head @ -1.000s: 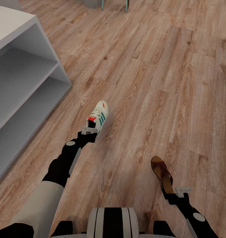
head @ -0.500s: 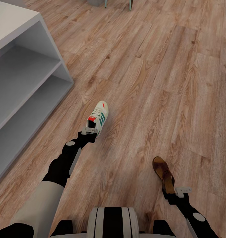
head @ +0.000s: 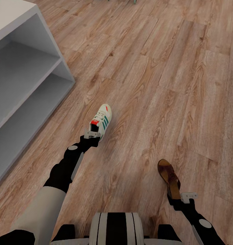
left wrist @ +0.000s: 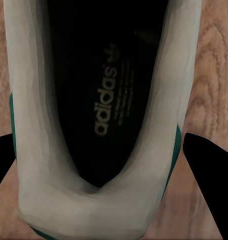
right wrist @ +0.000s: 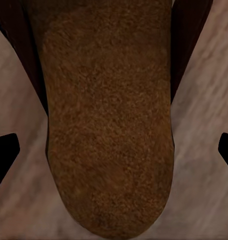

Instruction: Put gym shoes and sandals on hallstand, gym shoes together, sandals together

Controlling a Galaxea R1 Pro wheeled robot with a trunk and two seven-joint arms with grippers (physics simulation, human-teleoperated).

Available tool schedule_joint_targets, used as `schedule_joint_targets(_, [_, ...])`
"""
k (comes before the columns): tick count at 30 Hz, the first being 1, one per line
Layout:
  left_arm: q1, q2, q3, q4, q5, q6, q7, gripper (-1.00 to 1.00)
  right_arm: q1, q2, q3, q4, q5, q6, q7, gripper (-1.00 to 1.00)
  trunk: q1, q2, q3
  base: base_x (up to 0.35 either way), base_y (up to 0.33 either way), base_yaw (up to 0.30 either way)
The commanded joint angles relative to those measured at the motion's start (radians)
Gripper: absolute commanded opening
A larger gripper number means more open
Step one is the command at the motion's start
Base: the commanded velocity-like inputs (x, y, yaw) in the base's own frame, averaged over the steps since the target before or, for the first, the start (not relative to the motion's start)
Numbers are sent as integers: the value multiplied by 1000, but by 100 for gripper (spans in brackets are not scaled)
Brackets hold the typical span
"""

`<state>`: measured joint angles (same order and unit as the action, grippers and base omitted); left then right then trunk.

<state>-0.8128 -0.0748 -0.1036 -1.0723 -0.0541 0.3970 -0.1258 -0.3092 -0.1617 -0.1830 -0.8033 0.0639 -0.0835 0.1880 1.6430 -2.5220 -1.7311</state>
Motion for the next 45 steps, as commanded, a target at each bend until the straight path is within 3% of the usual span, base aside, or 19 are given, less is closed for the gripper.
schedule_joint_targets(1, [0,0,1,-2,-6,5,-5,-100,-1,1,-4,0,7,-3,7,100,0,0,-2,0,0,0])
schedule_joint_targets(15, [0,1,1,-2,-6,5,-5,-100,-1,1,-4,0,7,-3,7,100,0,0,-7,0,0,0])
schedule_joint_targets(20, [0,1,1,-2,-6,5,-5,-100,-1,1,-4,0,7,-3,7,100,2,-1,-26,0,0,0])
schedule_joint_targets(45, [1,-1,1,-2,-6,0,-4,-100,-1,1,-4,0,7,-2,7,100,2,-1,-29,4,0,0])
